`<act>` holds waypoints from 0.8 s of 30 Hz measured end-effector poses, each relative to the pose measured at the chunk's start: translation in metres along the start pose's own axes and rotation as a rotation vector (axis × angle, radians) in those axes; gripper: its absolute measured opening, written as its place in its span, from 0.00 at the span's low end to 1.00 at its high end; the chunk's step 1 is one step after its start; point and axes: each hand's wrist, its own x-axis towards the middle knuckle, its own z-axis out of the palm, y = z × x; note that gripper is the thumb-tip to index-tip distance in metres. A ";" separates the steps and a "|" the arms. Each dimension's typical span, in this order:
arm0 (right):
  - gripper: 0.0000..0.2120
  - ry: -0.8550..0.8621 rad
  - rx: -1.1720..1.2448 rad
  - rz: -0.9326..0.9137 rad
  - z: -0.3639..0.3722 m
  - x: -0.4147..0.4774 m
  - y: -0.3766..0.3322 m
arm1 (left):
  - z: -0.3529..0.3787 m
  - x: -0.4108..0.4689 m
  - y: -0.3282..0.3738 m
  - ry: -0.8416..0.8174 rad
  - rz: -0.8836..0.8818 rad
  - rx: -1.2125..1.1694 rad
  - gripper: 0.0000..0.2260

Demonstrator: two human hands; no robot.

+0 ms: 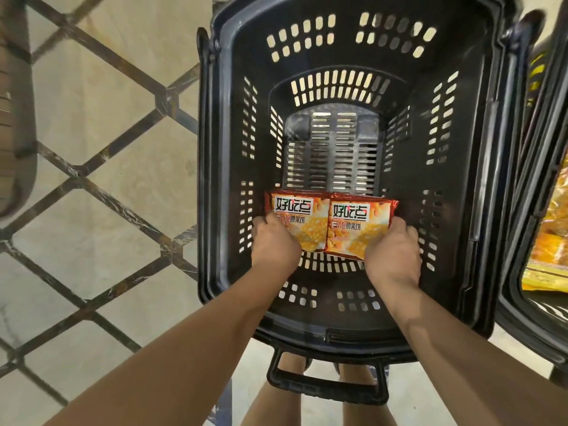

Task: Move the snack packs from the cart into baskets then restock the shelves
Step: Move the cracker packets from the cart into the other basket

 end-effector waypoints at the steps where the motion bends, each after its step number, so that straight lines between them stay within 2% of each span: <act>1: 0.16 -0.006 0.065 0.003 -0.002 0.000 0.000 | -0.001 -0.001 0.001 -0.007 -0.006 0.003 0.21; 4: 0.20 -0.106 0.128 0.003 -0.009 0.001 0.000 | 0.002 -0.002 0.000 -0.013 -0.017 0.000 0.21; 8: 0.21 -0.229 0.056 -0.007 -0.011 0.013 0.002 | 0.004 0.002 -0.006 -0.028 0.025 -0.108 0.23; 13: 0.33 -0.347 -0.185 0.007 -0.014 0.029 0.002 | -0.001 0.008 -0.013 -0.067 0.080 -0.117 0.23; 19: 0.43 -0.480 -0.557 0.034 -0.023 0.028 -0.017 | -0.006 0.009 -0.014 -0.119 0.022 -0.040 0.26; 21: 0.43 -0.506 -0.564 0.023 -0.027 0.024 -0.018 | -0.010 0.005 -0.013 -0.131 0.029 0.001 0.25; 24: 0.37 -0.526 -0.424 -0.029 -0.037 0.010 -0.013 | -0.024 -0.008 -0.010 -0.128 0.113 0.077 0.24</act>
